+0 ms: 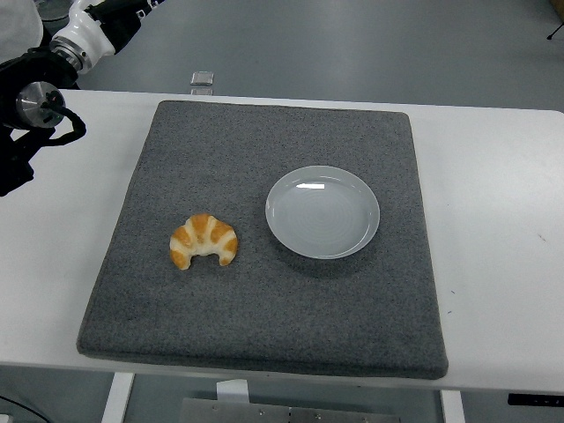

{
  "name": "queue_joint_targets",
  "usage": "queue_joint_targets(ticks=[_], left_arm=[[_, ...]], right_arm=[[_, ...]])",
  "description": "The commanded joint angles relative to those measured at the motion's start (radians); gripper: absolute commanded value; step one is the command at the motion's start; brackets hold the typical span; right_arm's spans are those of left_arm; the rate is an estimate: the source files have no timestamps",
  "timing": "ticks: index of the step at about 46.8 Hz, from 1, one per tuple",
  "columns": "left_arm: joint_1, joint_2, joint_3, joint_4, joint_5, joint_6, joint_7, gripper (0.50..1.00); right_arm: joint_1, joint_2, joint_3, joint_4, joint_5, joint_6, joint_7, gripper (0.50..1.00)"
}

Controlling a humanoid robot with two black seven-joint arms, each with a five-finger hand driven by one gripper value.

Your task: Place the bread on the plate

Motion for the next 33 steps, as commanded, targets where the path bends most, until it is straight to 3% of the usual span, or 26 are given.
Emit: queue_joint_targets(ticks=[1,33], left_arm=[[0.000,0.000,0.003,0.000,0.000,0.000,0.000,0.992],[0.009,0.003,0.001,0.000,0.000,0.002,-0.001,0.992]], right_arm=[[0.000,0.000,0.000,0.001,0.000,0.000,0.000,0.932],[0.000,0.000,-0.002,0.001,0.000,0.000,0.000,0.932]])
